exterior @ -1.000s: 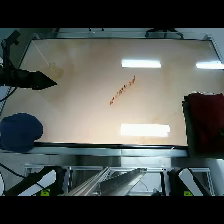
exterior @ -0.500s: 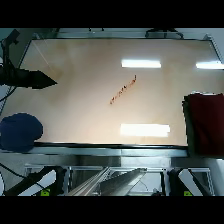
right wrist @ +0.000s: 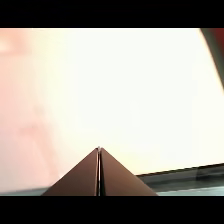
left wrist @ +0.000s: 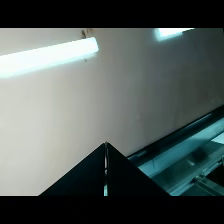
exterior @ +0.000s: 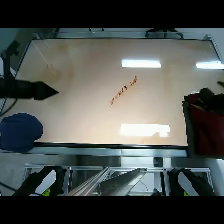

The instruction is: Fold the shirts.

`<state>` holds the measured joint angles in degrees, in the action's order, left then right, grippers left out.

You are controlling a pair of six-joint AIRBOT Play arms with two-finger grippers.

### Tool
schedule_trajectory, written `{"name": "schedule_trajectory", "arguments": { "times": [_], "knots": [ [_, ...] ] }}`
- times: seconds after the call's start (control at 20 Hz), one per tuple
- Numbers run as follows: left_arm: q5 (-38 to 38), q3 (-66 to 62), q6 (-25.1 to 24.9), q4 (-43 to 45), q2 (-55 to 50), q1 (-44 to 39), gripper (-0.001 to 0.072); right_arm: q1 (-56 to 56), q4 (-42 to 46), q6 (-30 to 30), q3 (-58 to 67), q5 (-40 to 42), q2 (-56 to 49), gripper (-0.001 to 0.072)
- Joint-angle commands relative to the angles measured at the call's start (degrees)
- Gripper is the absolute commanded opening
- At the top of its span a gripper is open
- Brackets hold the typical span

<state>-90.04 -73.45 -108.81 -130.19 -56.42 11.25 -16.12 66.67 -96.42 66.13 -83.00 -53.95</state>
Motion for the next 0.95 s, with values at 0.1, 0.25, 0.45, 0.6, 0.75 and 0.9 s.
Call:
{"name": "schedule_trajectory", "arguments": {
  "times": [0.1,0.25,0.45,0.6,0.75,0.9],
  "knots": [
    [0.1,24.1,0.3,0.2,15.9,0.0,0.0015,12.2,-0.8,2.3,-13.9,7.7,7.2,0.0019],
    [0.0,29.2,0.5,0.2,19.8,0.0,0.0015,12.0,-0.9,3.9,-14.0,8.1,6.4,0.0019],
    [0.7,29.0,0.5,0.1,20.4,0.0,0.0015,12.0,-0.9,3.9,-14.0,7.6,6.4,0.002],
    [3.2,28.0,0.5,0.0,20.4,0.0,0.0015,12.0,-0.9,3.9,-14.0,7.6,6.3,0.002],
    [3.6,28.1,0.5,0.0,20.4,0.0,0.0015,12.0,-0.9,3.9,-14.0,7.6,6.3,0.002],
    [3.5,28.1,0.5,0.0,20.4,0.0,0.0015,12.0,-1.0,3.9,-14.0,7.6,6.3,0.002]
  ]
}}
